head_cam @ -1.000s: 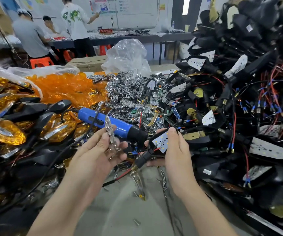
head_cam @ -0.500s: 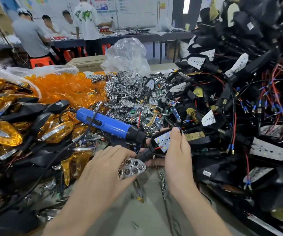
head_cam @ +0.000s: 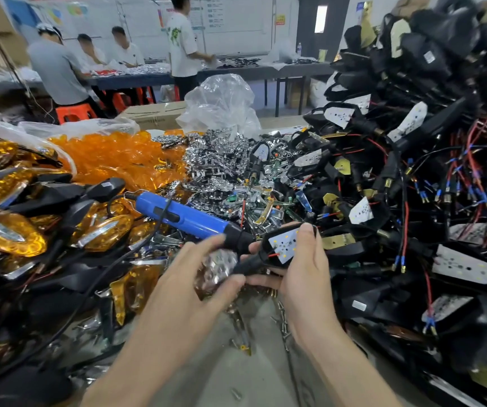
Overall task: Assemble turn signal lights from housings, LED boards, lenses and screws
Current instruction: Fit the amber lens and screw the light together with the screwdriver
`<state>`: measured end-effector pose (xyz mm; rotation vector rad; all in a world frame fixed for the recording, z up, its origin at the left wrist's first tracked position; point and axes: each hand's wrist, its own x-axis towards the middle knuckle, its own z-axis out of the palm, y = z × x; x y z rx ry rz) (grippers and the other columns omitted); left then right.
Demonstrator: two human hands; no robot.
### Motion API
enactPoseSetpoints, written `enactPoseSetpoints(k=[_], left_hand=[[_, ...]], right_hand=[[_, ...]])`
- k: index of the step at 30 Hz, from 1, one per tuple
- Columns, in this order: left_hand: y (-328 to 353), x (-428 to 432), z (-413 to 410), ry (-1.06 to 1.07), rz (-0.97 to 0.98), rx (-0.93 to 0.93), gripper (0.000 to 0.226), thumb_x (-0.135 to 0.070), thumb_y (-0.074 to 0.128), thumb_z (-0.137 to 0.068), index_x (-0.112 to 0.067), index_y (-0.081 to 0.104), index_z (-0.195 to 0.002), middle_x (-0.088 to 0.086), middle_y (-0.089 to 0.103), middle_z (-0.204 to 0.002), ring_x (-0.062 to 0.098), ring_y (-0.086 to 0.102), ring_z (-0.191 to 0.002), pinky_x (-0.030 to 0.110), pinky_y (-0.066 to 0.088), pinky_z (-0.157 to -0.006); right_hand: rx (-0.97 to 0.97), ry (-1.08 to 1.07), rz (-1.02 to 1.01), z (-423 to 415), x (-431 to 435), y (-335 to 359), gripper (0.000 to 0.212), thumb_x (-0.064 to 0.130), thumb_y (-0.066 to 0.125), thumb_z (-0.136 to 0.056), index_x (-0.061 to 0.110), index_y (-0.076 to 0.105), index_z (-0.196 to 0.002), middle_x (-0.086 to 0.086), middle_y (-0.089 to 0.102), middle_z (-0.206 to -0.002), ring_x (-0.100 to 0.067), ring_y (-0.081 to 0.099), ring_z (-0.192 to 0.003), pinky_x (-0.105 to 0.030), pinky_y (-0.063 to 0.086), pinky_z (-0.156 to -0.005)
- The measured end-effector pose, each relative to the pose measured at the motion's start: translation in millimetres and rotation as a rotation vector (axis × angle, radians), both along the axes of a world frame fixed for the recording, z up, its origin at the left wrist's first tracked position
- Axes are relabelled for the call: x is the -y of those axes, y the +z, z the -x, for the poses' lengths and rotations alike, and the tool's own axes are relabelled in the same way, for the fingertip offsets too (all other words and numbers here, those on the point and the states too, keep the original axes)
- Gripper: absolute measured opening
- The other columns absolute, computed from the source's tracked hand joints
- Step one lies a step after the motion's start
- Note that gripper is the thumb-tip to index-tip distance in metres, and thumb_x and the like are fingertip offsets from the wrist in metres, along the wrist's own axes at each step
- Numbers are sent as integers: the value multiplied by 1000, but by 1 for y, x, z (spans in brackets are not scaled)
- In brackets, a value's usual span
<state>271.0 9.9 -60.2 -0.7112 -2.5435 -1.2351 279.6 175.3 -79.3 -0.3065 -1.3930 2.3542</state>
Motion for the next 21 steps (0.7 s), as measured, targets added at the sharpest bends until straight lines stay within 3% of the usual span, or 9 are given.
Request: enactPoseSetpoints(k=[2, 4, 7, 8, 10, 13, 16, 19, 21], left_hand=[[1, 5, 1, 52, -277, 121, 53, -67, 55, -84, -57, 43, -135, -28, 59, -103, -8, 59, -94, 7, 42, -79], [3, 8, 5, 19, -468, 201, 48, -70, 50, -83, -67, 42, -131, -19, 65, -94, 3, 65, -93, 19, 47, -86], [3, 9, 10, -82, -549, 240, 35, -67, 52, -83, -59, 54, -118, -10, 67, -89, 18, 68, -96, 49, 51, -95], [2, 8, 10, -109, -539, 237, 34, -69, 52, -85, -54, 55, -116, -12, 68, -94, 17, 68, -100, 51, 52, -94], [2, 8, 7, -133, -472, 233, 38, -76, 50, -85, -53, 53, -115, -15, 67, -111, 9, 65, -110, 44, 51, -92], [0, 10, 6, -151, -333, 232, 48, -81, 46, -84, -57, 46, -126, -24, 58, -128, -5, 57, -115, 33, 44, -93], [0, 4, 7, -173, -360, 267, 58, -80, 60, -74, -64, 46, -128, -21, 54, -113, 4, 58, -114, 26, 48, -91], [3, -3, 3, -218, -464, 297, 54, -54, 80, -70, -58, 59, -120, -16, 64, -104, 8, 66, -108, 15, 51, -88], [4, -6, 0, -198, -422, 258, 54, -47, 77, -66, -53, 61, -117, -17, 67, -108, 6, 68, -105, 14, 51, -86]], right_hand=[[-13, -29, -41, -1, 3, 0, 31, 43, 31, -111, 22, 54, -108, -27, 71, -90, -38, 76, -72, -35, 59, -48], [-11, -32, -72, -2, 5, -2, 32, 44, 32, -110, 24, 56, -109, -33, 66, -100, -38, 76, -76, -36, 60, -50], [11, -23, -105, 0, 4, -7, 43, 47, 32, -109, 15, 50, -130, -34, 61, -116, -38, 76, -80, -37, 61, -53], [19, -18, -105, 1, 4, -8, 45, 48, 32, -108, 14, 48, -134, -34, 60, -121, -38, 76, -80, -37, 61, -53], [26, -23, -105, 1, 4, -8, 46, 47, 32, -109, 14, 46, -138, -33, 58, -127, -36, 76, -77, -37, 61, -53], [-3, -51, -149, -2, 7, 0, 30, 44, 31, -110, 28, 56, -112, -36, 59, -114, -35, 76, -76, -36, 61, -51], [-45, -83, -205, -4, 9, 4, 35, 42, 30, -111, 33, 57, -91, -32, 63, -102, -34, 76, -76, -37, 61, -51], [-63, -94, -246, -7, 8, 5, 36, 41, 29, -111, 30, 57, -90, -17, 71, -92, -28, 76, -75, -33, 60, -53], [-58, -140, -303, -7, 9, 3, 36, 40, 29, -112, 27, 55, -91, -8, 70, -87, -23, 73, -76, -27, 58, -57]])
